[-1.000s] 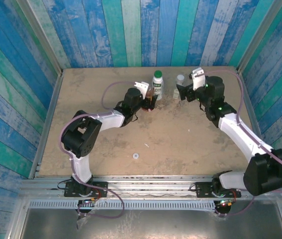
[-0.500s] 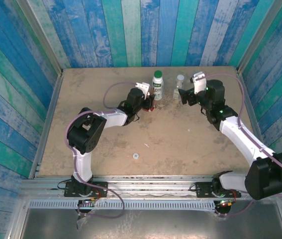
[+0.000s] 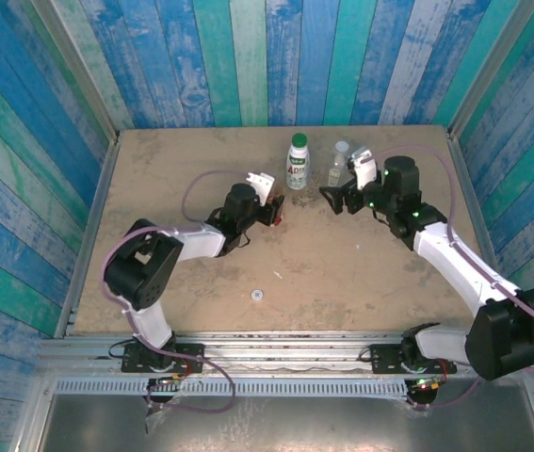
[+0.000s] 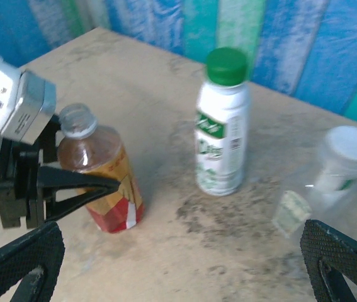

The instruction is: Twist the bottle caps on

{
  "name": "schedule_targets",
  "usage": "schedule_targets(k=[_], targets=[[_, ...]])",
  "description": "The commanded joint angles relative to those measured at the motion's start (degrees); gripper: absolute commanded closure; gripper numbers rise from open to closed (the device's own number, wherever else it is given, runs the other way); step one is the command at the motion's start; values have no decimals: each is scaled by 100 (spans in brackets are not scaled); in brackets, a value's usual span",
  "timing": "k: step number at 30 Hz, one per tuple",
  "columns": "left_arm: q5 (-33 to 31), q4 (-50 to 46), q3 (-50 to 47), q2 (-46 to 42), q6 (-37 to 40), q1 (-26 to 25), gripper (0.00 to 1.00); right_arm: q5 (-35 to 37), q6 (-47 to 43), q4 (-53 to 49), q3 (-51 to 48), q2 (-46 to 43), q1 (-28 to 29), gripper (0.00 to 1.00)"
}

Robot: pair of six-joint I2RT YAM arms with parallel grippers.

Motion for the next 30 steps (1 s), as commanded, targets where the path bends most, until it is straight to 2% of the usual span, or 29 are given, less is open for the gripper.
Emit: schedule_targets(k=[1,3,5,10,13,14,16,18,24,30], targets=[[684,-140,-482,-949,437,5,42,-337,-281,-238,-220,85,389,0],[1273,142,-936,-1269,745,5,41,-478,-327,-198,-321,146,547,0],[1548,311,-1246,-1481,874,10,41,-615,-410,-183,-403,201,742,0],[1528,196,-1668,-1717,840,5,41,-630,-676,-155,-710,248,1501,0],[1352,378,-1913,-1755,710,5,41,-347,-799,135,-1020,303,2296,1],[1331,378,-1961,-1761,700,10,41,-245,-797,234,-1093,353,2518,3],[1230,435,-2045,-1754,645,9,41,-22,-742,449,-1182,515,2945,16],[1166,441,-2070,-1751,621,11,41,165,-712,535,-1204,685,3270,21],[1075,412,-2062,-1648,603,31,40,853,-568,1232,-1326,1412,3915,28],[1084,454,-2070,-1594,559,69,41,1014,-485,1932,-1342,2316,4207,34]])
